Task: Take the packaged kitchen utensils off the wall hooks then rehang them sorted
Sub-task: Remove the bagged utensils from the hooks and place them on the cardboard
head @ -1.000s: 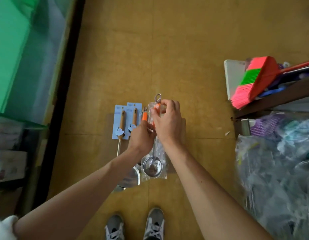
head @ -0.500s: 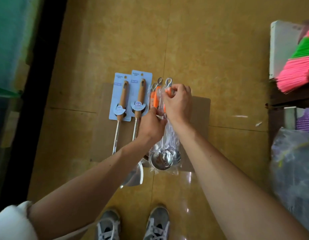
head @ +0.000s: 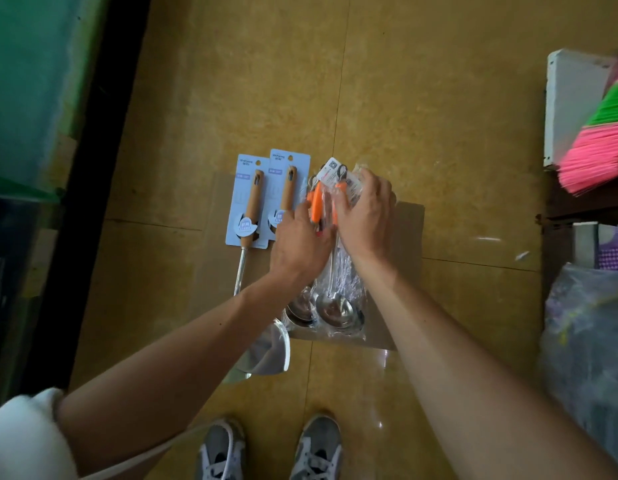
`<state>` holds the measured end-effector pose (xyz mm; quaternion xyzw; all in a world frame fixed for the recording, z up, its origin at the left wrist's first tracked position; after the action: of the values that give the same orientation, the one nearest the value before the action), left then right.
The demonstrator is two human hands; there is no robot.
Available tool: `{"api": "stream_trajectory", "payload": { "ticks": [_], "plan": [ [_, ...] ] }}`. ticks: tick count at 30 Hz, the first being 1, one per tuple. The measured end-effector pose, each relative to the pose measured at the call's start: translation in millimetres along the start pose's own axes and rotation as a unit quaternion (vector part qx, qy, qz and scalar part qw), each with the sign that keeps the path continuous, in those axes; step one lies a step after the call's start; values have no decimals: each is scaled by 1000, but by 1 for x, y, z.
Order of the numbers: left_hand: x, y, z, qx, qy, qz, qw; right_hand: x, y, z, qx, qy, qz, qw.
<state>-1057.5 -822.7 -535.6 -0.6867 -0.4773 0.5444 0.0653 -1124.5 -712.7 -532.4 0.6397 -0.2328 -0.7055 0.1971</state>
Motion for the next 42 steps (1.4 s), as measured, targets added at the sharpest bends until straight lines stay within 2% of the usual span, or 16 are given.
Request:
{"api": "stream_trajectory", "payload": {
  "ticks": [3, 6, 12, 16, 21, 27, 31, 36, 42],
  "plan": [
    [-36, -26, -8, 69, -36, 127, 989, -38, 4, 7, -5, -3, -71, 997],
    [-79, -55, -12, 117, -67, 202, 970, -92, 11, 17, -9, -21, -115, 993],
    [-155, -143, -48, 229, -94, 262, 933, -221, 32, 23, 4, -88, -129, 988],
    [-186, -222, -93, 338, -93, 295, 889, -320, 36, 6, 19, -154, -151, 976],
    [-205, -326, -173, 457, -74, 309, 831, -451, 39, -30, 87, -229, -175, 954],
    [-190, -449, -303, 596, -40, 282, 751, -602, 17, -113, 173, -321, -198, 910],
    [-157, -500, -409, 669, -18, 246, 701, -688, -14, -190, 234, -349, -227, 878],
    [-110, -517, -539, 735, 21, 217, 642, -769, -58, -307, 305, -387, -259, 831],
    [-61, -491, -693, 794, 56, 206, 570, -830, -99, -461, 382, -401, -273, 787]
  ]
}}
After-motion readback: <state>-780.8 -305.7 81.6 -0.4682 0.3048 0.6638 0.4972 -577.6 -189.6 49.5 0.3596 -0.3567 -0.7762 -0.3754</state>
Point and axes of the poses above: each hand's wrist, its own z-axis towards the middle knuckle, its own x-axis out of the palm, y = z × x, the point moved 5 cm from there along z, towards the middle knuckle, and after that the axes turned 8 degrees about -y, right-handed, at the moved point
